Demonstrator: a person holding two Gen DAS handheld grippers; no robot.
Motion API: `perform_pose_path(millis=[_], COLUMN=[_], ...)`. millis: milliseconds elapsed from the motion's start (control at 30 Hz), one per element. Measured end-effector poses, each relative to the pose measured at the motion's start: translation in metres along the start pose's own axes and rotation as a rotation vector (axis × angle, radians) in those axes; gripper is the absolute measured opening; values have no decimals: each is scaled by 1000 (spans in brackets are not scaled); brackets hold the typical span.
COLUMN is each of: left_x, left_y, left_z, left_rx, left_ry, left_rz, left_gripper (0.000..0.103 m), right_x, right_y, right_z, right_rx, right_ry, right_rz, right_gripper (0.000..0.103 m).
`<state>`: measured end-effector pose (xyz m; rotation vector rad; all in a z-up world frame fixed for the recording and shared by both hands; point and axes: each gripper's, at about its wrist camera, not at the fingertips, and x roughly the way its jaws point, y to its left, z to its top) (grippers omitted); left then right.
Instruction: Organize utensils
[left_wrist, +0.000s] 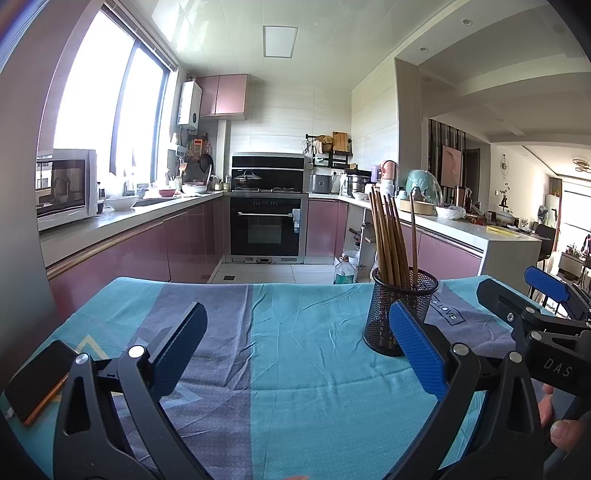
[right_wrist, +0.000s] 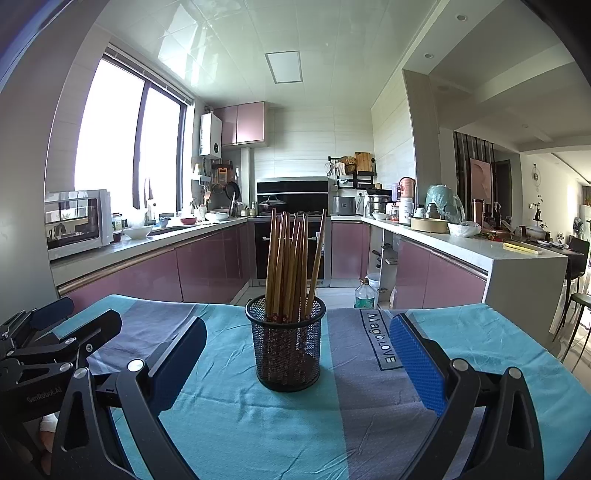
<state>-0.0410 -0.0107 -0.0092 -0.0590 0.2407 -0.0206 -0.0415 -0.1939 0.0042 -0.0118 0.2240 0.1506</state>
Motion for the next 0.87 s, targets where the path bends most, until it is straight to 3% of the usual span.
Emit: perform_pose_path(millis=[500, 667, 767, 867], left_x=[-6, -3, 7, 20], left_y=[-3, -4, 2, 14], left_z=[2, 1, 0, -1], left_rx=[23, 25, 14, -7], left_ry=[-31, -5, 36, 101], left_rz=[23, 13, 27, 31], left_gripper=[97, 97, 97, 97], right_x=[-3, -1, 7, 27], right_y=[-1, -3, -14, -40], right_z=[-1, -1, -2, -7], right_rx=[2, 0, -4, -6], right_ry=[-1, 10, 60, 169], right_rz=[-3, 2, 3, -42], right_gripper=[96, 96, 96, 96])
